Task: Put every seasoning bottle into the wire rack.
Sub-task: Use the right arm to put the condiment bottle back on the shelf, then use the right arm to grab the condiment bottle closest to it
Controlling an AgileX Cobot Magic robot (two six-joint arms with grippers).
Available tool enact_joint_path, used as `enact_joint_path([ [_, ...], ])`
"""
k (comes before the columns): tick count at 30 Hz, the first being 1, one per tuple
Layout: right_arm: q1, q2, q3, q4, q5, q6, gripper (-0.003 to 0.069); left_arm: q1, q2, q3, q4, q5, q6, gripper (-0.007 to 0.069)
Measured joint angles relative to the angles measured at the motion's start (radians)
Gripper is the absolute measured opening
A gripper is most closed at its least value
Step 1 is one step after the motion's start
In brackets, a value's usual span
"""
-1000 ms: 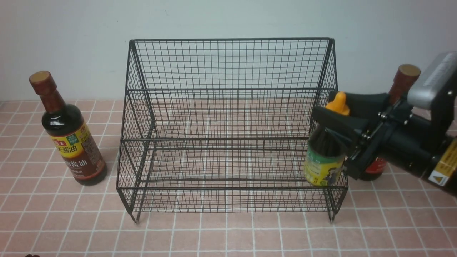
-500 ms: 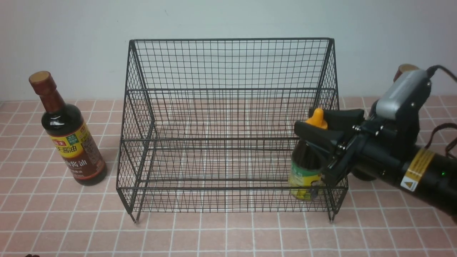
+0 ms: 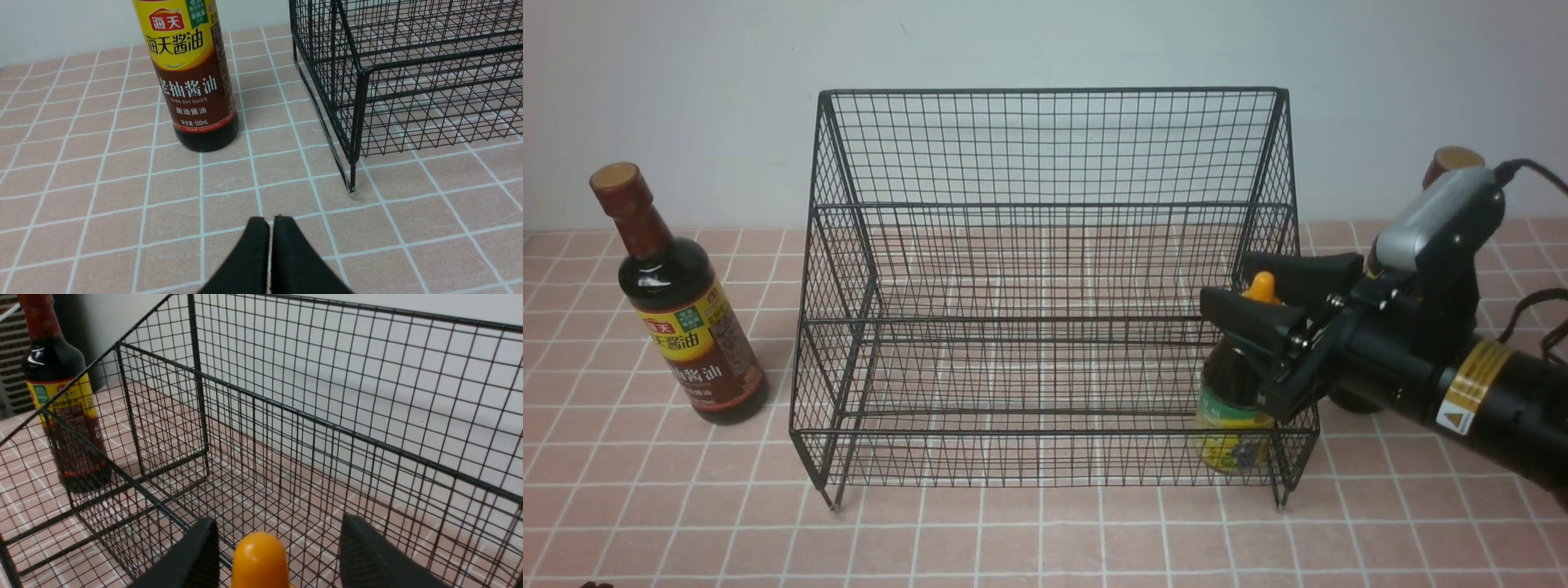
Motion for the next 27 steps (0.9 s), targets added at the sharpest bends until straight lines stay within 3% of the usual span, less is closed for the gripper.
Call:
enact_joint_path([
  [9, 0.000, -0.225, 0.000, 0.108, 0.108, 0.020, 0.0411, 0.000, 0.000, 0.000, 0.000, 0.000, 0.000, -0.0007],
  [15, 0.000, -0.409, 0.000, 0.328, 0.249, -0.188, 0.0411, 0.000, 0.000, 0.000, 0.000, 0.000, 0.000, -0.0007],
  [21, -0.031, -0.479, 0.000, 0.663, 0.351, -0.479, 0.0412, 0.000, 0.000, 0.000, 0.000, 0.000, 0.000, -0.0007],
  [27, -0.105, -0.407, 0.000, 0.788, 0.327, -0.534, 0.0412, 0.000, 0.000, 0.000, 0.000, 0.000, 0.000, -0.0007],
])
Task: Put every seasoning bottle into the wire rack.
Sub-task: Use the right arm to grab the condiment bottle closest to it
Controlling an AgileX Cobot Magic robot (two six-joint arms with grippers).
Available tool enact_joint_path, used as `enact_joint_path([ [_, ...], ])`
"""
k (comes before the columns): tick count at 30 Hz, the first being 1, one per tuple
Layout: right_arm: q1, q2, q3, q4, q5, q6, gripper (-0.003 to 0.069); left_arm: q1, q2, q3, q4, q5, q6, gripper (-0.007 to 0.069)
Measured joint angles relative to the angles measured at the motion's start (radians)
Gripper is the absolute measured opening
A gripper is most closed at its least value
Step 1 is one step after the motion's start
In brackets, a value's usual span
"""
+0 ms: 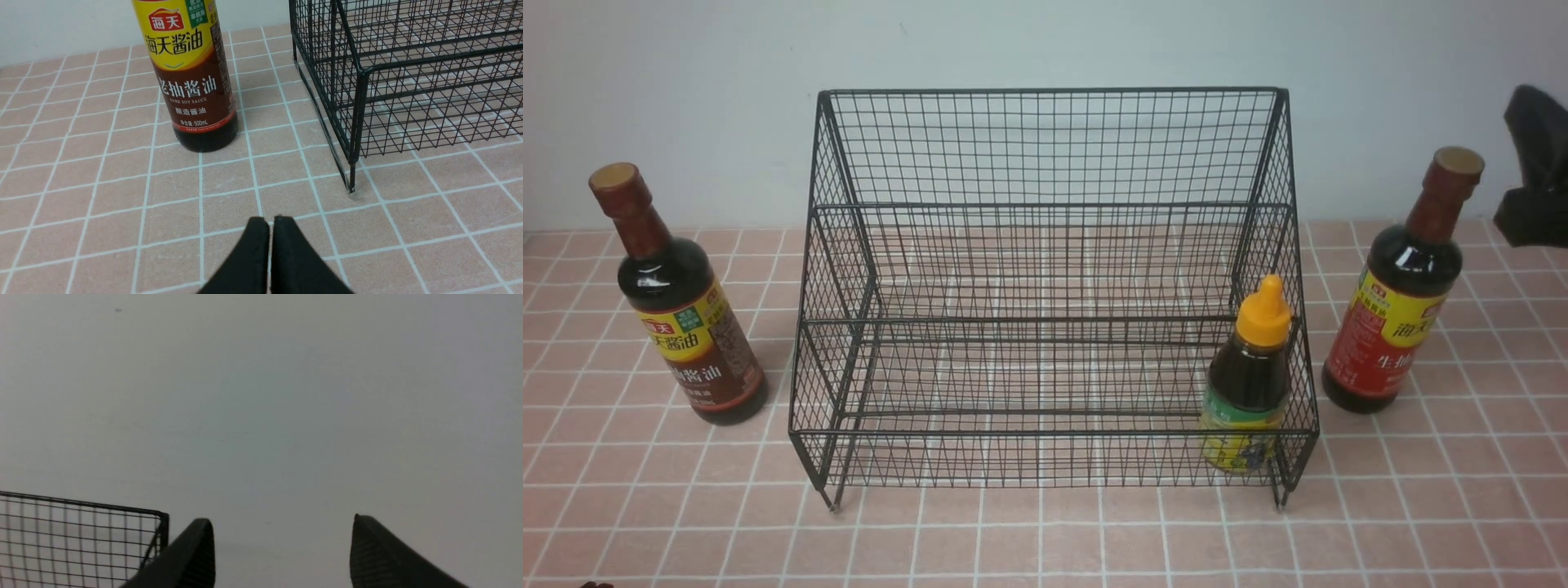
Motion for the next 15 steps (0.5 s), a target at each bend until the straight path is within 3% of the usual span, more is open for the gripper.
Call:
enact_joint_path([
  [6, -0.006, 0.122, -0.016, -0.008, -0.043, 0.077, 0.0412, 0.000, 0.000, 0.000, 0.000, 0.000, 0.000, -0.0007],
  [15, -0.007, 0.244, -0.108, -0.131, -0.044, 0.185, 0.0412, 0.000, 0.000, 0.000, 0.000, 0.000, 0.000, -0.0007],
])
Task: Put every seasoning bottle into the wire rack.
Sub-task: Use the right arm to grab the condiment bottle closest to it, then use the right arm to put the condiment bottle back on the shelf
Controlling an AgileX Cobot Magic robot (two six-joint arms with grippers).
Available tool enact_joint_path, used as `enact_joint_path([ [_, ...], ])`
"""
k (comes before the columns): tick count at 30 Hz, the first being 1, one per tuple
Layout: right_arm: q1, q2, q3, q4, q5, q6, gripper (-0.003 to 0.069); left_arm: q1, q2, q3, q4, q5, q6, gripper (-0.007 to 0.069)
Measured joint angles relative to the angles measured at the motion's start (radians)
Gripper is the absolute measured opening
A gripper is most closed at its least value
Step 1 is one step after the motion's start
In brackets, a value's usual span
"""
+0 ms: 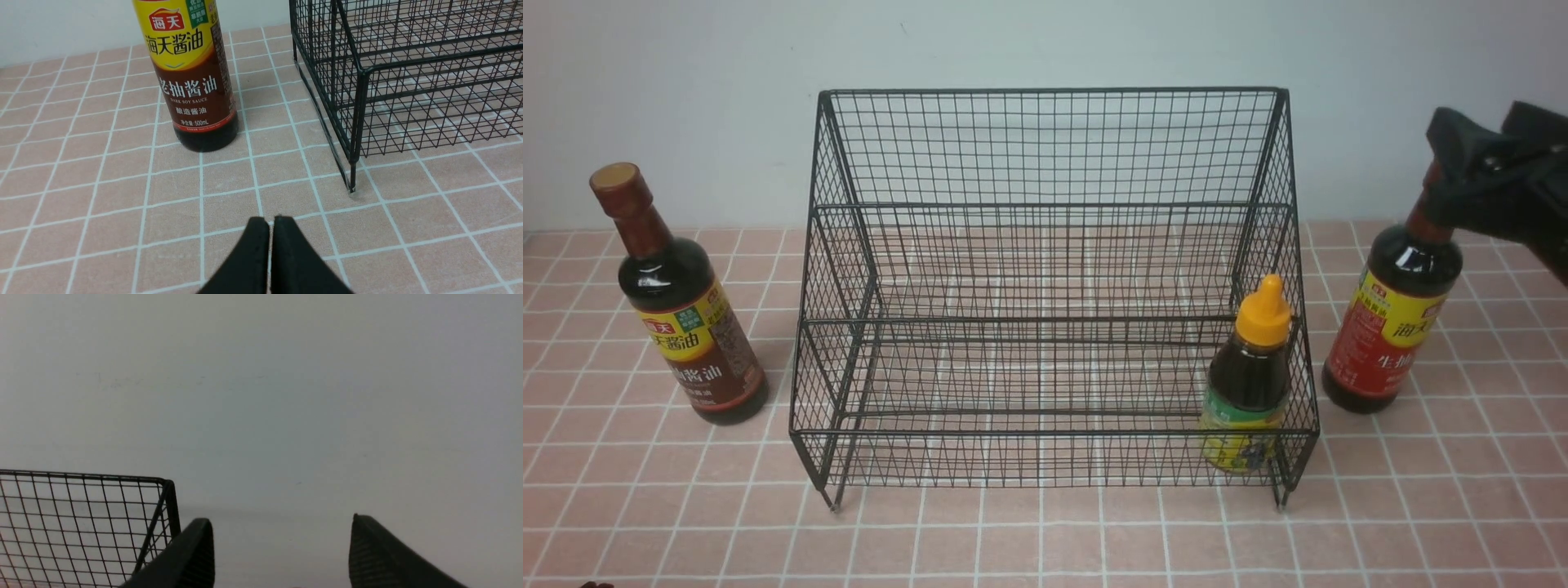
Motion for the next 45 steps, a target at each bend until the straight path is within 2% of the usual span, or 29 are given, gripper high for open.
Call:
enact_joint_path([
  [12, 0.000, 0.168, -0.030, -0.023, -0.012, -0.001, 0.0395, 0.000, 0.000, 0.000, 0.000, 0.000, 0.000, -0.0007],
  [17, 0.000, 0.176, -0.030, -0.023, -0.034, -0.025, 0.0265, 0.000, 0.000, 0.000, 0.000, 0.000, 0.000, -0.0007],
  [23, -0.002, 0.125, -0.027, -0.034, 0.029, -0.066, 0.0267, 0.000, 0.000, 0.000, 0.000, 0.000, 0.000, -0.0007],
  [28, -0.005, -0.027, -0.018, -0.100, 0.081, -0.058, 0.0267, 0.000, 0.000, 0.000, 0.000, 0.000, 0.000, -0.0007],
  [33, -0.005, -0.178, -0.083, -0.252, 0.078, 0.090, 0.0267, 0.000, 0.000, 0.000, 0.000, 0.000, 0.000, -0.0007],
  [34, -0.005, -0.204, -0.129, -0.356, 0.063, 0.202, 0.0267, 0.000, 0.000, 0.000, 0.000, 0.000, 0.000, -0.0007],
  [36, -0.005, -0.210, -0.163, -0.412, 0.053, 0.267, 0.0267, 0.000, 0.000, 0.000, 0.000, 0.000, 0.000, -0.0007],
  [38, -0.005, -0.207, -0.229, -0.553, 0.013, 0.437, 0.0267, 0.000, 0.000, 0.000, 0.000, 0.000, 0.000, -0.0007],
  [42, -0.005, -0.166, -0.339, -0.769, -0.095, 0.693, 0.0267, 0.000, 0.000, 0.000, 0.000, 0.000, 0.000, -0.0007],
  [44, -0.005, -0.126, -0.398, -0.880, -0.171, 0.808, 0.0267, 0.000, 0.000, 0.000, 0.000, 0.000, 0.000, -0.0007],
  [45, -0.005, -0.123, -0.403, -0.889, -0.178, 0.817, 0.0267, 0.000, 0.000, 0.000, 0.000, 0.000, 0.000, -0.0007],
])
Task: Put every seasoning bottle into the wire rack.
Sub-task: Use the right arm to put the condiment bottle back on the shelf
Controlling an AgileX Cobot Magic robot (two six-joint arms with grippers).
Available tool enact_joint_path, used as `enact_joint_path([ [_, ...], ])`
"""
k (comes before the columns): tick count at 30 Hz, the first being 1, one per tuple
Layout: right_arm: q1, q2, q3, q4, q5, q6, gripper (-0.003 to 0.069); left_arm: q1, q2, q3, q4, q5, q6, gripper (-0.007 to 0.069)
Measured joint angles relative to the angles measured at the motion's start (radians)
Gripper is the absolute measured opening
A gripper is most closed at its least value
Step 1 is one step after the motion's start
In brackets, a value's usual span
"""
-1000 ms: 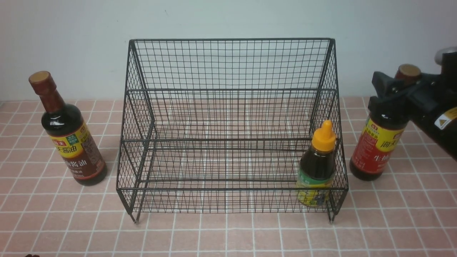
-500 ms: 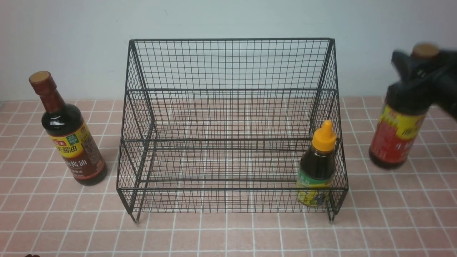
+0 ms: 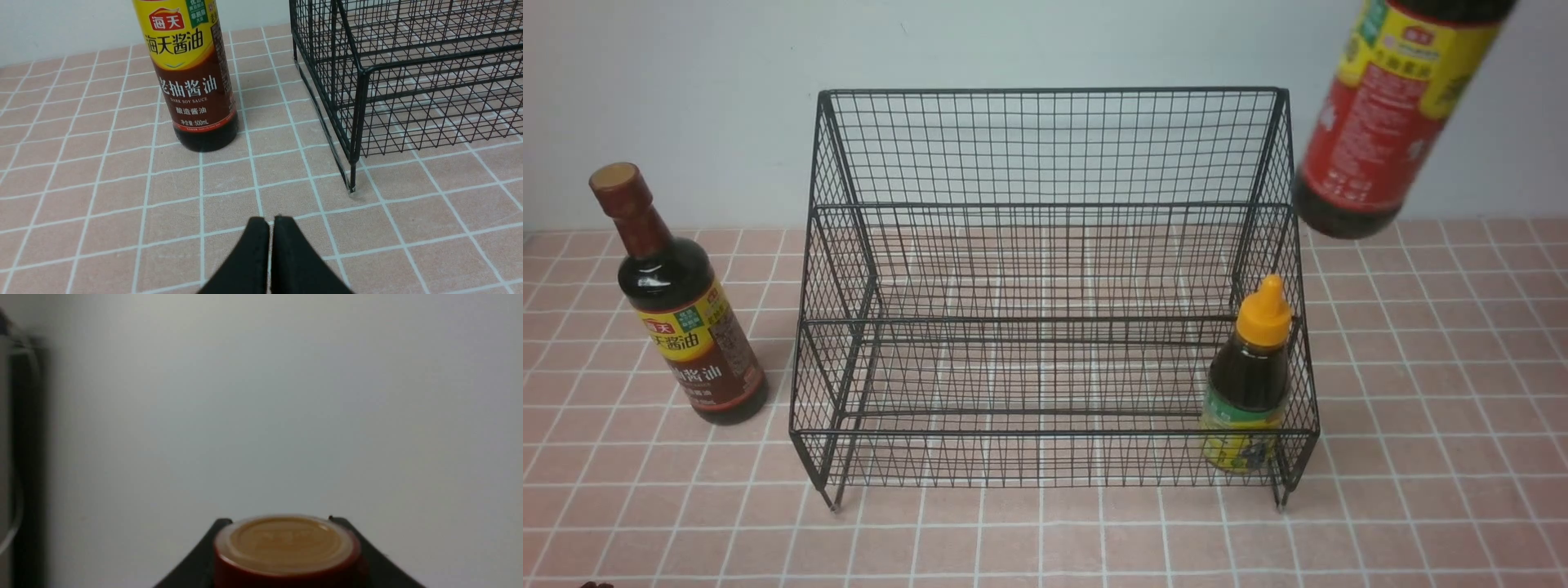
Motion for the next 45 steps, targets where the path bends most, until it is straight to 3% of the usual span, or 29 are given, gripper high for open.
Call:
enact_joint_path([
  [2, 0.001, 0.055, -0.060, -0.081, -0.063, 0.089, 0.0267, 0.000, 0.000, 0.000, 0.000, 0.000, 0.000, -0.0007],
  [7, 0.034, 0.171, -0.144, -0.121, -0.089, 0.169, 0.0267, 0.000, 0.000, 0.000, 0.000, 0.000, 0.000, -0.0007],
  [18, 0.135, 0.365, -0.210, -0.132, -0.089, 0.179, 0.0267, 0.000, 0.000, 0.000, 0.000, 0.000, 0.000, -0.0007],
  [30, 0.136, 0.480, -0.235, -0.097, -0.146, 0.179, 0.0267, 0.000, 0.000, 0.000, 0.000, 0.000, 0.000, -0.0007],
  [45, 0.141, 0.515, -0.222, -0.094, -0.106, -0.038, 0.0267, 0.000, 0.000, 0.000, 0.000, 0.000, 0.000, -0.0007],
])
